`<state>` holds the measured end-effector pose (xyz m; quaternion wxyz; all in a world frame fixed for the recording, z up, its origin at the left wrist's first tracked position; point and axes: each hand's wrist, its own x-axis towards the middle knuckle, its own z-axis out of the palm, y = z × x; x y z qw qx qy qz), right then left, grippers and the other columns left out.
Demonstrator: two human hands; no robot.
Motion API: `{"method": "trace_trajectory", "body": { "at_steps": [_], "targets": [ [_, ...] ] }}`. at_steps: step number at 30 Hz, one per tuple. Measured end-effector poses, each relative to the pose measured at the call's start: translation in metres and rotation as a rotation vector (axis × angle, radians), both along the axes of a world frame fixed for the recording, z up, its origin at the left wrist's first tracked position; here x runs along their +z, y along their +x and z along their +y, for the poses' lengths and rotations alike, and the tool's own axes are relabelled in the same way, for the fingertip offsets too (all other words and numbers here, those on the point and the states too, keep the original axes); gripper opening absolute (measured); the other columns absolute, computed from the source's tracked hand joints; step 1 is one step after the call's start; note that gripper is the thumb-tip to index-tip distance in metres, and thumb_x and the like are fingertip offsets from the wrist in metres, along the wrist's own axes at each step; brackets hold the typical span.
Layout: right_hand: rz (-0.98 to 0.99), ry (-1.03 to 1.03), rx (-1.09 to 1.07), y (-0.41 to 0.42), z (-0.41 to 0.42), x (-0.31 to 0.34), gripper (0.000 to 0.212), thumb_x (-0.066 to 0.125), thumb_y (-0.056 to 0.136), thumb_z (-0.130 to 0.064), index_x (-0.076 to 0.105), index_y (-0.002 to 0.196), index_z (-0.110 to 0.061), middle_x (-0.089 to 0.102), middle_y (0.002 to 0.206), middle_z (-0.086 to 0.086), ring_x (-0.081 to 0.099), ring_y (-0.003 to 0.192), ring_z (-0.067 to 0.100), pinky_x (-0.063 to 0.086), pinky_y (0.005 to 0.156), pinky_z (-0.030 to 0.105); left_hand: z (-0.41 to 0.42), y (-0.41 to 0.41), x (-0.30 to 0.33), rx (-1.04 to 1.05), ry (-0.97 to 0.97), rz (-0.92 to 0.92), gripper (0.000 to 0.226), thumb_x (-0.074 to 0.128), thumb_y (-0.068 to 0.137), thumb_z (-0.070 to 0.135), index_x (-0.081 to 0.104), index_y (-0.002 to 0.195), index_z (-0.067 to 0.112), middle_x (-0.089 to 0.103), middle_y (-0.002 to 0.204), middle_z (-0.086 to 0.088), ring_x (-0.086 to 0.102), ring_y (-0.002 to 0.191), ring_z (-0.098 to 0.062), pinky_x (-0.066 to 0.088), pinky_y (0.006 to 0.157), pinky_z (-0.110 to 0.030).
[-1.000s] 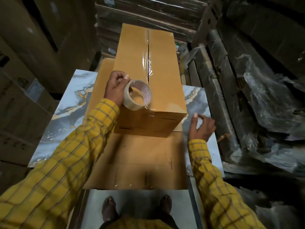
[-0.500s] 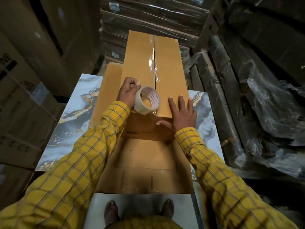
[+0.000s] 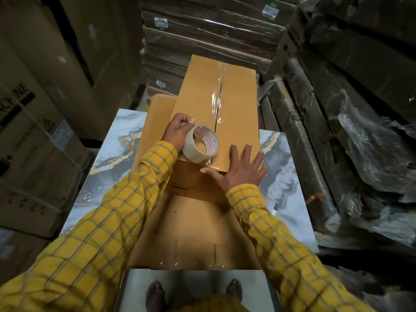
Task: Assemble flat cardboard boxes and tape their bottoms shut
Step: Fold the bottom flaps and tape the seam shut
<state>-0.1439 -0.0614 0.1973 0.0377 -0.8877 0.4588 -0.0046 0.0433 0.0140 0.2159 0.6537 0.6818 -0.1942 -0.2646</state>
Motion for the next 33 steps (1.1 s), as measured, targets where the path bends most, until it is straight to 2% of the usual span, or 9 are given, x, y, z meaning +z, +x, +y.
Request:
{"method": "trace_trajectory", "body": {
  "at_steps": [9,12,14,17,22,24,27,29,33],
  "targets": [
    [0.116,-0.036,0.084,-0.01,0.115,0.0,0.095,0.047,0.094,-0.063,-0.003,0.158,-0.015,0.01,0.158,0.027,0.023,0.134,0.053,0.04,0.104,0.055,0.047,0.025,0.009,-0.055,0.048,0.016,0.015,0.056,0.099,0.009,0.056,0.088,0.019,0.057,0.08,-0.001,0.056,0.06,-0.006,0.049,0.045,-0.017],
    [0.113,0.012,0.134,-0.018,0.128,0.009,0.101,0.049,0.087,-0.07,0.001,0.159,-0.016,0.015,0.155,0.024,0.025,0.133,0.049,0.042,0.105,0.051,0.056,0.028,0.013,-0.049,0.06,0.02,0.009,0.057,0.099,0.011,0.057,0.092,0.017,0.058,0.083,-0.001,0.057,0.066,-0.01,0.051,0.049,-0.017],
    [0.098,-0.035,0.153,-0.021,0.125,0.022,0.101,0.039,0.08,-0.083,0.022,0.155,-0.018,0.032,0.145,0.021,0.034,0.123,0.042,0.044,0.098,0.046,0.059,0.024,0.014,-0.029,0.073,0.009,0.004,0.058,0.098,0.012,0.058,0.096,0.016,0.059,0.086,0.0,0.058,0.074,-0.013,0.053,0.061,-0.021],
    [-0.113,-0.005,0.103,-0.017,0.109,0.043,0.097,0.027,0.068,-0.095,0.052,0.131,-0.026,0.05,0.122,0.006,0.043,0.112,0.031,0.04,0.089,0.042,0.06,0.007,0.014,0.066,0.103,-0.032,0.002,0.06,0.097,0.013,0.059,0.096,0.015,0.06,0.086,0.003,0.057,0.082,-0.014,0.047,0.073,-0.026],
    [-0.729,0.297,0.431,0.008,0.085,0.039,0.06,0.069,0.073,-0.068,0.068,0.112,-0.022,0.058,0.106,-0.006,0.045,0.102,0.016,0.04,0.084,0.02,0.068,-0.023,0.01,0.323,0.2,-0.146,0.009,0.06,0.096,0.016,0.061,0.102,0.01,0.059,0.089,0.004,0.054,0.084,-0.017,0.034,0.067,-0.022],
    [-0.798,0.393,0.47,0.017,0.082,0.029,0.043,0.071,0.076,-0.054,0.071,0.098,-0.017,0.062,0.098,-0.004,0.049,0.102,0.018,0.036,0.084,0.01,0.075,-0.025,0.009,0.344,0.186,-0.134,0.005,0.061,0.094,0.015,0.061,0.097,0.012,0.059,0.083,0.007,0.058,0.085,-0.019,0.04,0.072,-0.025],
    [-0.868,0.642,0.371,0.023,0.076,0.021,0.028,0.069,0.082,-0.046,0.071,0.098,-0.024,0.063,0.102,0.0,0.059,0.1,0.015,0.044,0.089,0.022,0.089,-0.021,0.012,0.34,0.108,-0.055,0.003,0.066,0.091,0.01,0.063,0.092,0.011,0.066,0.078,0.009,0.065,0.078,-0.01,0.05,0.074,-0.025],
    [-0.883,0.771,0.416,0.024,0.074,0.024,0.018,0.063,0.089,-0.047,0.065,0.092,-0.03,0.059,0.089,-0.005,0.055,0.083,0.011,0.045,0.077,0.026,0.099,-0.02,0.017,0.326,-0.031,0.038,0.005,0.066,0.091,0.002,0.064,0.09,0.006,0.072,0.072,0.009,0.069,0.071,-0.001,0.052,0.069,-0.018],
    [-0.906,0.885,0.501,0.03,0.078,0.031,0.021,0.057,0.097,-0.031,0.06,0.089,-0.012,0.051,0.076,-0.008,0.046,0.072,0.008,0.042,0.065,0.02,0.111,-0.019,0.018,0.361,-0.114,0.184,0.009,0.075,0.085,0.001,0.066,0.084,0.004,0.074,0.073,0.003,0.069,0.069,-0.007,0.054,0.064,-0.016]
  ]
}}
